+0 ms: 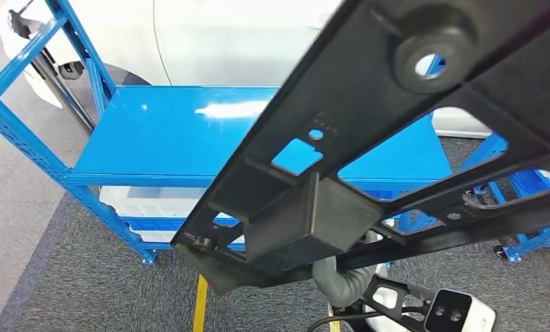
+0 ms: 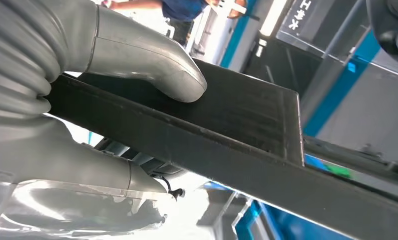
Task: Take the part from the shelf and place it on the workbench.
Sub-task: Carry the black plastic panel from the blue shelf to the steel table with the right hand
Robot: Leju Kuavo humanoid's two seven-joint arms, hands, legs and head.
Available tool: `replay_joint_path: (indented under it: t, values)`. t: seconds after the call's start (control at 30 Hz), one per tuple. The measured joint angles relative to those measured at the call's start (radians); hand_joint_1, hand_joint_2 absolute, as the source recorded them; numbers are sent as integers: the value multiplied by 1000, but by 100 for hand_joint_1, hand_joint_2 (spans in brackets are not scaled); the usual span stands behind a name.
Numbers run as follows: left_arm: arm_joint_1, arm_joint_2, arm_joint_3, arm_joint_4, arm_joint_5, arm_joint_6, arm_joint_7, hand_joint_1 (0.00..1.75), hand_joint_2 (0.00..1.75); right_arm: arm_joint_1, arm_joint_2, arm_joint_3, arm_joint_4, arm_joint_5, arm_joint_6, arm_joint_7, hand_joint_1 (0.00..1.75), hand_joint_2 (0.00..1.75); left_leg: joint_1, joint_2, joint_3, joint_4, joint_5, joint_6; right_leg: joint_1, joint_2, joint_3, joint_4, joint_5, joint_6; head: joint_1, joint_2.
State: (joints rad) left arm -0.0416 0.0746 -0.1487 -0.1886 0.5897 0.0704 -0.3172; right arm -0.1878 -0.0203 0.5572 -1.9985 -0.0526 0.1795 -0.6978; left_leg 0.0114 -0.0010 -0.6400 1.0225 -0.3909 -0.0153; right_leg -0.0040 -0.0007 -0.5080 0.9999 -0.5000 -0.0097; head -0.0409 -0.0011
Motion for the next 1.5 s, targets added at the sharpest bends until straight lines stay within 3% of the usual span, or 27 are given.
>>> replay_joint_path:
  t: [0.07,0.13,0.17,0.2,0.23,0.3,0.37,0.43,0.5,0.53,0.63,0.67,0.73,0.8,0.87,0.9,1.0,1.07,1.13,1.17,1.2,1.27,1.3,1.33,1.4,1.43,1.5]
  values:
    - [1,-4,0,1,3,2,9,0,175,-1,-2,-17,-4,-3,15,0,175,175,3,-1,-23,64,-72,-6,-3,-3,-19,-5,23,-15,0,0]
    - [0,-8,0,1,3,4,17,0,175,0,-4,-20,-4,-1,18,0,175,175,4,-1,-54,189,-168,-11,0,-4,-46,-4,44,-21,0,0]
    - [0,-9,0,1,3,4,20,0,175,0,-7,-20,-2,0,14,0,175,175,4,-1,-62,244,-190,-14,1,-4,-60,-3,55,-21,0,0]
    - [0,-11,-1,1,1,4,23,0,175,0,-10,-19,0,0,9,1,175,175,4,-1,-57,274,-188,-15,2,-4,-75,-2,66,-20,0,0]
    - [0,-12,-1,1,-1,4,27,0,175,1,-14,-19,3,0,4,1,175,175,4,-1,-36,269,-166,-15,3,-4,-90,0,76,-18,0,0]
    - [-3,-14,-3,1,-7,4,34,0,175,2,-21,-17,10,0,-1,1,175,175,5,-1,55,161,-121,-12,4,-4,-118,7,95,-12,0,0]
    - [-8,-15,-4,1,-13,3,39,0,175,2,-26,-16,18,-2,0,1,175,175,1,-3,147,22,-124,-3,5,-5,-136,13,112,-1,0,0]
    - [-11,-16,-5,1,-15,2,41,0,175,2,-29,-15,26,-3,5,1,175,175,-5,-5,169,-30,-133,10,5,-6,-141,12,130,11,0,0]
    - [-11,-18,-5,1,-15,2,42,0,175,4,-32,-15,32,-3,13,2,175,175,-3,-2,154,-32,-114,23,3,-3,-148,14,133,22,0,0]
    - [-11,-19,-5,1,-15,1,41,0,175,5,-34,-14,34,-3,18,1,175,175,-2,1,144,-34,-102,31,2,-2,-157,32,109,28,0,0]
    - [-11,-21,-5,2,-16,0,38,0,175,8,-39,-13,40,-2,30,2,175,175,-1,7,101,-35,-64,44,-2,1,-202,191,-43,39,0,0]
    - [-11,-21,-5,2,-16,0,37,0,175,9,-40,-13,42,-2,33,2,175,175,-1,7,84,-34,-52,44,-3,1,-211,253,-73,42,0,0]
    - [-10,-22,-5,2,-16,-1,34,0,175,9,-42,-13,46,-1,36,2,175,175,-2,8,49,-30,-28,41,-3,1,-192,303,-62,44,0,0]
    - [-10,-24,-5,2,-16,-1,33,0,175,9,-43,-13,47,0,36,1,175,175,-2,7,21,-24,-9,36,-3,1,-106,215,-12,40,0,0]
    - [-11,-26,-5,2,-16,-1,32,0,175,8,-43,-13,47,0,37,1,175,175,-4,6,2,-16,7,28,1,1,1,67,-13,29,0,0]
    - [-11,-27,-5,2,-16,0,31,0,175,7,-44,-13,47,-1,38,1,175,175,-5,6,-2,-14,15,23,4,1,31,18,-24,23,0,0]
    - [-9,-28,-5,2,-16,0,27,0,175,5,-46,-13,46,-1,39,1,175,175,-4,4,-9,-15,33,5,7,-1,33,-12,-17,0,0,0]
    - [-7,-29,-5,2,-18,-1,23,0,175,4,-48,-13,44,-1,38,1,175,175,-2,2,-28,29,-20,-4,3,-5,13,-15,7,-17,0,0]
    - [-6,-30,-5,2,-23,-1,20,0,175,4,-51,-13,41,0,34,1,175,175,1,1,-60,143,-125,-10,3,-7,-16,-15,30,-27,0,0]
    - [-6,-30,-5,2,-26,-2,19,0,175,6,-52,-13,40,1,32,0,175,175,2,1,-72,208,-159,-13,4,-7,-32,-13,40,-27,0,0]
    - [-7,-30,-6,2,-28,-2,18,0,175,7,-53,-13,39,1,28,0,175,175,3,1,-75,256,-164,-15,5,-7,-48,-11,51,-27,0,0]
    - [-7,-31,-6,2,-32,-2,17,0,175,12,-57,-13,33,2,22,0,175,175,4,1,-44,270,-109,-16,6,-7,-81,-5,70,-23,0,0]
    - [-7,-31,-7,2,-34,-2,17,0,175,14,-59,-13,28,3,20,0,175,175,4,1,-3,227,-79,-15,6,-7,-96,-1,79,-20,0,0]
    - [-8,-31,-7,2,-34,-2,17,0,175,16,-61,-13,22,4,19,0,175,175,3,1,52,158,-73,-11,8,-6,-108,3,87,-16,0,0]
    - [-11,-32,-7,2,-34,-2,18,0,175,18,-64,-13,7,8,20,0,175,175,-1,1,145,19,-108,-1,10,-6,-121,10,100,-6,0,0]
    - [-12,-32,-7,2,-34,-2,20,0,175,19,-66,-13,-1,9,22,0,175,175,-5,1,167,-19,-126,4,10,-6,-124,11,106,1,0,0]
    - [-12,-34,-8,3,-34,-2,23,0,175,21,-69,-12,-15,11,28,0,175,175,-5,7,166,-38,-125,18,8,-3,-128,13,117,14,0,0]
